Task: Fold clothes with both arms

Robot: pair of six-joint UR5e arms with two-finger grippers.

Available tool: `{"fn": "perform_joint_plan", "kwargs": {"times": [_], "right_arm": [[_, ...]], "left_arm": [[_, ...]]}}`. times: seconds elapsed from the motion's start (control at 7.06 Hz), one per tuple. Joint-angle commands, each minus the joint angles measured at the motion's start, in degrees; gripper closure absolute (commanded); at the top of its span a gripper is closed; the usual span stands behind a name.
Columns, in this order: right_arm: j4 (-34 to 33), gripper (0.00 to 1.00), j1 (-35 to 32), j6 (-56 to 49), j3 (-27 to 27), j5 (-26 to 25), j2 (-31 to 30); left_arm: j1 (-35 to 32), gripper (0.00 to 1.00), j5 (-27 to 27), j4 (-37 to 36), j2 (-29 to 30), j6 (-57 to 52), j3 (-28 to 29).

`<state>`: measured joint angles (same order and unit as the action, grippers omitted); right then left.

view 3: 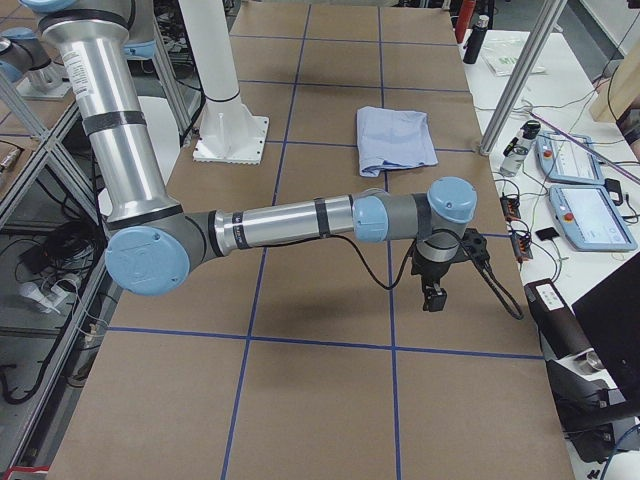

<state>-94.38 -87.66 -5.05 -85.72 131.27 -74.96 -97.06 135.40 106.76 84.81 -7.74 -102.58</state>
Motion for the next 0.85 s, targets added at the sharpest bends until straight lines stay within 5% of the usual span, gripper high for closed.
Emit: {"fn": "perform_joint_plan", "kwargs": {"times": [0.0, 0.71], "right_arm": [[0.0, 0.0, -0.1, 0.0, -0.5, 0.0, -2.3], [1.2, 0.0, -0.1, 0.4, -4.5, 1.0, -7.4]], "left_arm": [[0.1, 0.0, 0.1, -0.1, -0.4, 2.4, 3.1], [2.1, 0.0, -0.5, 0.5, 0.7, 8.5, 6.8]]}}
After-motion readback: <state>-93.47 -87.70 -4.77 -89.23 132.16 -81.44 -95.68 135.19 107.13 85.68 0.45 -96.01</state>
